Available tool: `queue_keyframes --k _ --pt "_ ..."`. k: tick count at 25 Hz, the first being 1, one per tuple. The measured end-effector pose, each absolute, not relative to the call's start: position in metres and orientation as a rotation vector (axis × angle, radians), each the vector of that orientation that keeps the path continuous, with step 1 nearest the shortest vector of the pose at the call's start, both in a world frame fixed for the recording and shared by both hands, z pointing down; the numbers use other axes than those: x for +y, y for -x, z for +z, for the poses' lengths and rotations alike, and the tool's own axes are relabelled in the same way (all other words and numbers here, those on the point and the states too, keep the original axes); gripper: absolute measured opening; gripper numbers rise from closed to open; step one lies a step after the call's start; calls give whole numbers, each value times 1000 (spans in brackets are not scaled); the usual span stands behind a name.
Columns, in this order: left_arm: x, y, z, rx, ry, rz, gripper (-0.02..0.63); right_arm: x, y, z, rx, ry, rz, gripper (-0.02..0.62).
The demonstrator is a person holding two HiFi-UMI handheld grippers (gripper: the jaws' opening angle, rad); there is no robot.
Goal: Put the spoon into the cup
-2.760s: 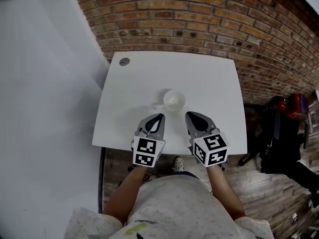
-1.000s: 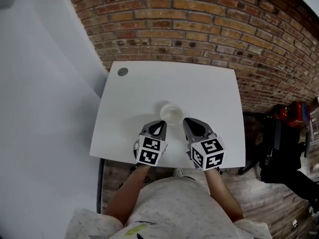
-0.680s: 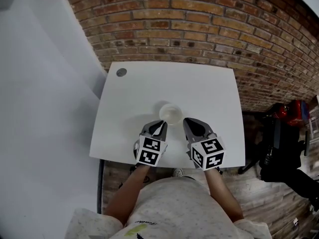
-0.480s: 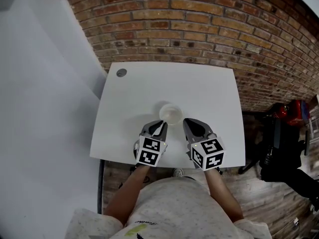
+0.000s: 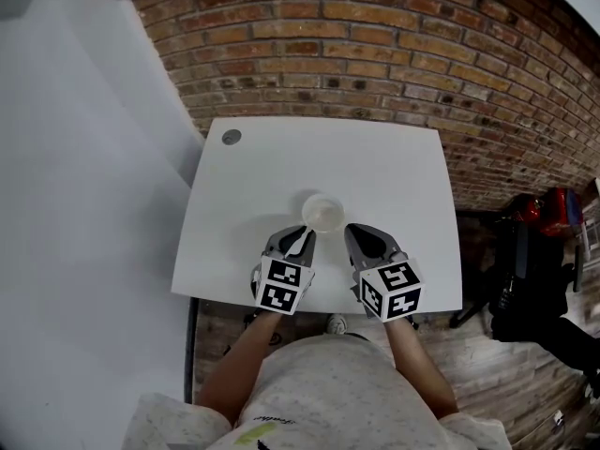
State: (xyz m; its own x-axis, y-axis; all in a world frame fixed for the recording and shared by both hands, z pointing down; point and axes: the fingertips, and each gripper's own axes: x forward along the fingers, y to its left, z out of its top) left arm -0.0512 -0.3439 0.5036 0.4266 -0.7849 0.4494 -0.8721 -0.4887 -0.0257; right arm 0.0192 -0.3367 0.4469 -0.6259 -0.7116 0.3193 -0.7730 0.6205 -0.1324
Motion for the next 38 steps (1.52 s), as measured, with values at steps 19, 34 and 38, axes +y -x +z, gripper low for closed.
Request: queue_keyframes --k 19,34,38 --pt "-305 72 460 -1510 -2487 459 28 -298 -10 429 -2628 -1245 353 9" --pt "-282 75 450 -1464 -2527 409 0 -272 -10 426 -2619 -1313 329 9" --pt "-279 76 451 -1460 -2532 404 0 -267 -11 428 -2614 -1326 326 9"
